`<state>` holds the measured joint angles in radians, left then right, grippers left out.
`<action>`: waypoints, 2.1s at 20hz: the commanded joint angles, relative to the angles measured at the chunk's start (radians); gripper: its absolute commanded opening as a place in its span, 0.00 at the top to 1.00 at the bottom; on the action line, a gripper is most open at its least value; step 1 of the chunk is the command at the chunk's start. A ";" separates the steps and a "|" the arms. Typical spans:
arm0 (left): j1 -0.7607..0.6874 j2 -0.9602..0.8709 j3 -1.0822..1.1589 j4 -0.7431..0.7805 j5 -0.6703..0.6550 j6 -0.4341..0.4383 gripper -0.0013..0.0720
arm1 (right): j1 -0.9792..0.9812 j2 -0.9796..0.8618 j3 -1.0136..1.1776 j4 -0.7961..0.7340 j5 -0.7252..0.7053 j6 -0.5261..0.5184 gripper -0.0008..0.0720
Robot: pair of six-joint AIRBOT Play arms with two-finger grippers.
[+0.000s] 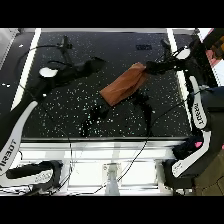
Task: Fold the clothes and pants, and hang the long-sleeved shirts on hangers.
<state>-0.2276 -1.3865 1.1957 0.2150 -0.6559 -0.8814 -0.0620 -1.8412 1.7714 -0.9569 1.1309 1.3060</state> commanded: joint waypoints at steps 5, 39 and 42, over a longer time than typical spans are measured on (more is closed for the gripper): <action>0.216 0.113 0.000 -0.002 -0.333 0.153 0.03 | -0.175 0.195 0.001 -0.250 0.068 0.123 0.97; 0.323 0.248 0.000 -0.006 -0.414 0.217 0.03 | -0.679 0.589 -0.057 -0.169 0.481 0.226 0.10; 0.323 0.248 0.000 -0.006 -0.415 0.217 0.03 | -0.412 0.589 -0.057 -0.241 0.425 0.196 0.25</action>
<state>0.0940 -1.1393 1.1957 0.2092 -1.0706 -0.6651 -0.6903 -1.2518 1.7145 -1.1915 1.6249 1.5467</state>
